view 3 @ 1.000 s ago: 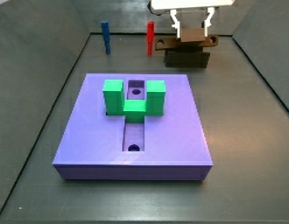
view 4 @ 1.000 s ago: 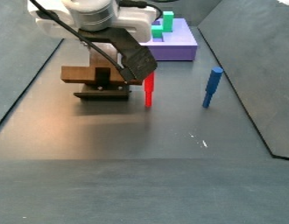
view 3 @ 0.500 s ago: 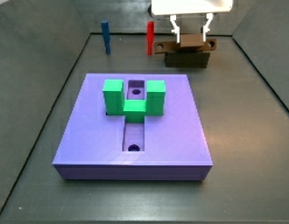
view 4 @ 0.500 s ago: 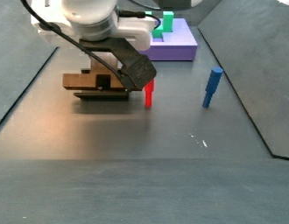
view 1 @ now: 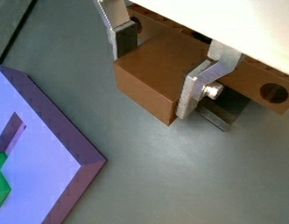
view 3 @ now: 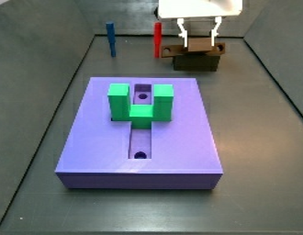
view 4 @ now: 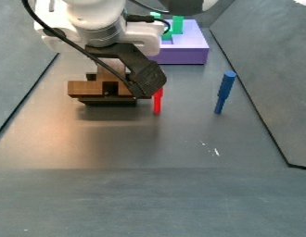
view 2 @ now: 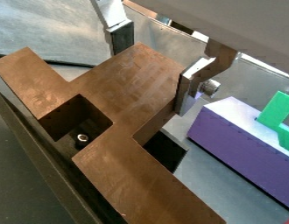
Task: Pick up the brown object. Move up. Place the brown object on the fixture. Regrasp the brown object. Move to above the board. Insert the brown object.
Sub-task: Place the brown object on the fixture.
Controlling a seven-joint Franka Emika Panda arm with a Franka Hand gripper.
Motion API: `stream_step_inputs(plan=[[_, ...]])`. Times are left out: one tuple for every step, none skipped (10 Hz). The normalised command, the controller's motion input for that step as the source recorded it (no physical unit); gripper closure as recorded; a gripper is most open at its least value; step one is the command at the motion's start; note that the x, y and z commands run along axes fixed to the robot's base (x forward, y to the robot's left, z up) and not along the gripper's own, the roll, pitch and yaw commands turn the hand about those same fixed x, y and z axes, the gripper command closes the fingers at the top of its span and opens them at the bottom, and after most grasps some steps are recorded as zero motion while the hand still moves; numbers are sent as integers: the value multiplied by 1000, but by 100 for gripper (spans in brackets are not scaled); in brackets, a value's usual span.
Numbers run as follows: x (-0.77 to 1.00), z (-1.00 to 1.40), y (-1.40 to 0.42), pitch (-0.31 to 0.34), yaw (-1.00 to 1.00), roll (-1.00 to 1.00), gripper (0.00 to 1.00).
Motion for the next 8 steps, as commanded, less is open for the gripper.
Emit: stream_step_inputs(plan=[[14,0,0,0,0,-40,100],[31,0,0,0,0,-37,100],[89,0,0,0,-51,-54,100],[120,-49,0,0,-120,-63,100],[117,-83,0,0,-134,-40,100],[106,-77,0,0,-114,-23,100],[60,-77,0,0,-94,-20,100],[0,0,0,0,0,0,100]])
